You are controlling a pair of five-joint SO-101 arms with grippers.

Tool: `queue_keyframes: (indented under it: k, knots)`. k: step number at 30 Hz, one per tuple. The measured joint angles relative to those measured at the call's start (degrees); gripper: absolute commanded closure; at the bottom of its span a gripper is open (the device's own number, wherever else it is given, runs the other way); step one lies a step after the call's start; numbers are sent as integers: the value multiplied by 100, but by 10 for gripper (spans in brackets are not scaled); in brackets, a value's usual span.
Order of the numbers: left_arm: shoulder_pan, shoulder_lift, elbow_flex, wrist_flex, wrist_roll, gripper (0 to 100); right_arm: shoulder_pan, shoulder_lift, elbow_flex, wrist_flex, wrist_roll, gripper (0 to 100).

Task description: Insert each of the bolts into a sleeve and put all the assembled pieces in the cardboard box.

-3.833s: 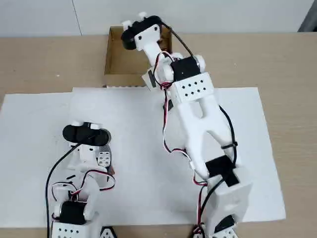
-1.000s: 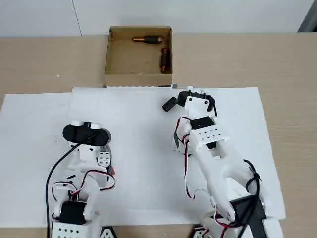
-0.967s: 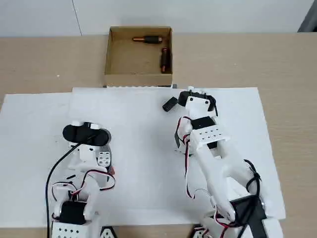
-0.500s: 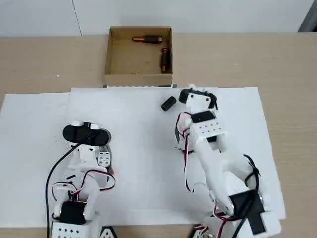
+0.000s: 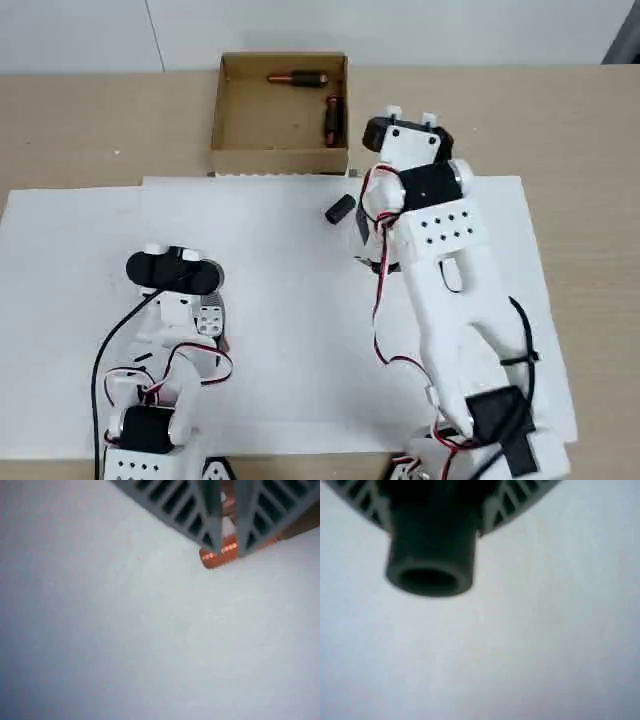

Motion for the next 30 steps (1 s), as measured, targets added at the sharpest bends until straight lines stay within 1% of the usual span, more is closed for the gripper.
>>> queue_keyframes:
  k: [8,15,18,21,26,30]
  knots:
    - [0,0,0,0,0,994,35,-1327,132,70,0,996]
    - [0,0,0,0,0,994,35,-2708,1609,79,0,996]
    - [-220,0,-53,18,9,994,229,-3323,2286,9,0,996]
    - [-413,0,-457,343,9,994,580,-3930,2945,-123,97,996]
    - [-466,88,-1538,1257,-18,994,985,-4800,3930,-360,343,996]
    - [-466,897,-2356,1618,18,994,976,-5345,4510,-492,448,996]
